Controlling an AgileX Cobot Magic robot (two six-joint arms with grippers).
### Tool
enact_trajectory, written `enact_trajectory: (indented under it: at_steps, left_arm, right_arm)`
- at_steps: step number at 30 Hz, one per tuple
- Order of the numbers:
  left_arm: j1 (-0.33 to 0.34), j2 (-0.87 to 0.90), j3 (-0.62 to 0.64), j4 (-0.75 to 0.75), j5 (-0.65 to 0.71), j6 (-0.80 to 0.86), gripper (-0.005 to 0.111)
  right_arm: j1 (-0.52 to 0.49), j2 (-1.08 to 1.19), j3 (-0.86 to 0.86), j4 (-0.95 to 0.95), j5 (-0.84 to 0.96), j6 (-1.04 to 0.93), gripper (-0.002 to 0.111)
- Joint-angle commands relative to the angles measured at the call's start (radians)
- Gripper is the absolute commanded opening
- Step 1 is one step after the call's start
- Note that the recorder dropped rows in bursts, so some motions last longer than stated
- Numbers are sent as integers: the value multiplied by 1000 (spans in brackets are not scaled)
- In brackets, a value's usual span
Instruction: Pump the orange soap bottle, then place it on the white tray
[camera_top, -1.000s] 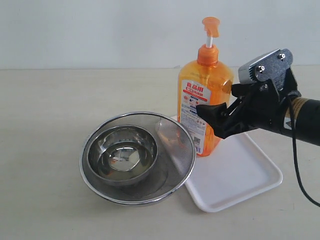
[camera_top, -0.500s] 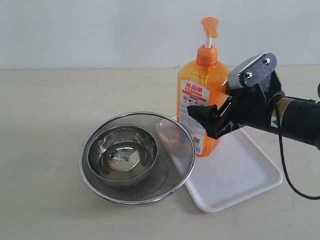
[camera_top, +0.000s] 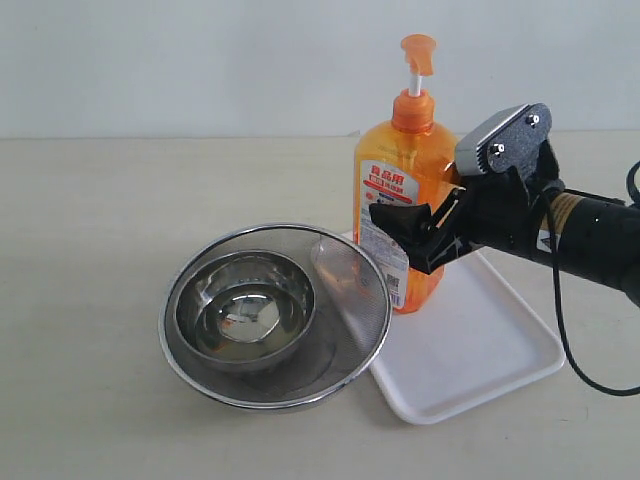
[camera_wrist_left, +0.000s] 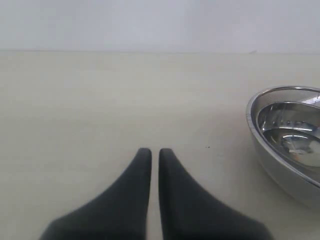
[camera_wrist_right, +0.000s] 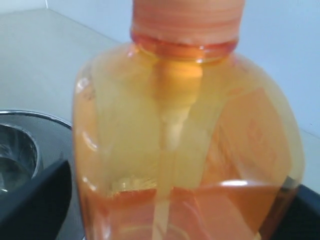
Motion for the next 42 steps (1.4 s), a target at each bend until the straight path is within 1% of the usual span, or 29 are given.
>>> enact_trajectory:
  at_steps: [1,8,10,12,13,18,20,21,23,26,27,32,36,38,40,42]
  left_arm:
    - [3,-3,3,-4,-11,1,5]
    - [3,-3,3,-4,-11,1,5]
    - [3,-3,3,-4,-11,1,5]
    - [3,-3,3,-4,-11,1,5]
    - [3,-3,3,-4,-11,1,5]
    - [3,-3,3,-4,-11,1,5]
    - [3,-3,3,-4,-11,1,5]
    - [3,-3,3,-4,-11,1,5]
    - [3,-3,3,-4,-11,1,5]
    - [3,-3,3,-4,-11,1,5]
    - [3,-3,3,-4,-11,1,5]
    - [3,-3,3,-4,-11,1,5]
    - [3,-3,3,-4,-11,1,5]
    - [3,-3,3,-4,-11,1,5]
    - [3,-3,3,-4,-11,1,5]
    - [3,-3,3,-4,-11,1,5]
  right_arm:
    - [-5,1,-6,-7,-17,13,82]
    - [-5,3,-6,-2,-21,10,82]
    - [-5,3,-6,-2,-18,0,79]
    - [-5,3,-6,-2,-8,-12,72]
    - [-5,3,-6,-2,-2,-12,61]
    - [-5,3,-6,-2,-2,-12,40]
    - [-5,3,-6,-2,-2,-12,29]
    - [-5,3,-6,-2,-2,-12,17]
    - [-5,3,-6,-2,-4,-12,1]
    - [-5,-3,-6,22,-48,1,0]
    - [-5,-20,-1,61,-56,1,0]
    - [-5,-123,1,157,29,9,0]
    - [-3,-192,53,251,20,2,0]
    - [18,-218,83,313,13,-26,0]
    - [60,-232,115,428,-11,-80,0]
    - [120,-234,157,583,-78,-190,0]
